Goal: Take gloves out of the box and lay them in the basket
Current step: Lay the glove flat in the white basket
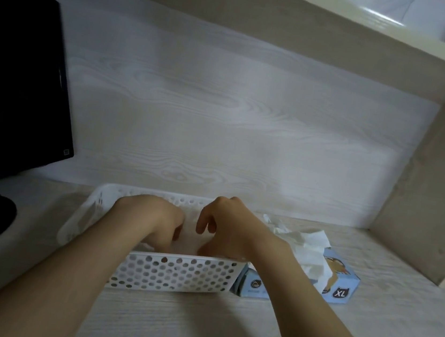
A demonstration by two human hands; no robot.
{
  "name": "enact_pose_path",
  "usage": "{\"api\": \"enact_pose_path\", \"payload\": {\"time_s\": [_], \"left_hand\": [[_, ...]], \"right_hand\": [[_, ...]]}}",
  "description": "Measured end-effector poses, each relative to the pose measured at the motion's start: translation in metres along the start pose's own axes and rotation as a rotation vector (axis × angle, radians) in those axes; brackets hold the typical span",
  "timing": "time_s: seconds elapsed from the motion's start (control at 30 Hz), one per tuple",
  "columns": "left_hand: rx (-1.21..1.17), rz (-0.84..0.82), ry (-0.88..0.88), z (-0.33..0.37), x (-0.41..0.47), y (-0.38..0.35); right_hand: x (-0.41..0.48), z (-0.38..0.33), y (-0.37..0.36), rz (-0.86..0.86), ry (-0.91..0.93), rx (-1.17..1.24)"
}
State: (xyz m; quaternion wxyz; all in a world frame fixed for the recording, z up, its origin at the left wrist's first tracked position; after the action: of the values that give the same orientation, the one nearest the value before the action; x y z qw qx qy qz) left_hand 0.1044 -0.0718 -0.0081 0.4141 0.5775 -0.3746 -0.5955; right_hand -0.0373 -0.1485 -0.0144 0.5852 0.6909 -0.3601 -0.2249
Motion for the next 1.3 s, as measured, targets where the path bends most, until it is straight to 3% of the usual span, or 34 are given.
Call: {"api": "enact_pose_path", "payload": {"time_s": [0.17,0.27,0.4,0.5,0.63,0.73,0.9,1.07,1.3], "left_hand": [[-0.008,0.012,-0.008,0.001,0.002,0.002],[0.031,0.049,-0.026,0.004,0.0,0.007],[0.111,0.343,-0.1,0.017,-0.001,0.021],[0.061,0.603,-0.23,0.035,0.0,0.026],[-0.017,0.79,-0.441,0.063,0.005,0.02],[-0.103,0.779,-0.578,0.08,0.009,0.007],[-0.02,0.767,-0.702,0.109,0.012,-0.012],[0.099,0.775,-0.73,0.117,0.023,-0.028],[0.176,0.769,-0.717,0.118,0.028,-0.032]], "right_hand": [[-0.003,0.006,0.003,-0.048,-0.018,-0.068],[-0.006,0.011,0.005,0.016,0.007,0.051],[-0.014,0.025,0.007,0.314,-0.039,0.215],[-0.024,0.042,0.009,0.561,-0.135,0.159],[-0.041,0.074,0.022,0.761,-0.324,0.112],[-0.055,0.1,0.029,0.766,-0.426,0.229],[-0.07,0.123,0.024,0.579,-0.55,0.518],[-0.071,0.122,0.013,0.48,-0.597,0.463],[-0.069,0.123,0.011,0.717,-0.477,0.443]]}}
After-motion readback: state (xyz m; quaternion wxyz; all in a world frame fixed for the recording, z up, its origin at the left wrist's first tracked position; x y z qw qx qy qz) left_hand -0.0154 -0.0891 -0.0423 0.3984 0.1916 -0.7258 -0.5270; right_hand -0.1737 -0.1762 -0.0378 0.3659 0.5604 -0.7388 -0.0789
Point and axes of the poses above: each hand's wrist, its own x-axis towards the middle knuckle, its own y-axis out of the back of the hand, z = x × y, the point moved 2 cm from there along x, towards the middle knuckle, and after that the axes turned 13 degrees about -y, right-handed, at the moved point
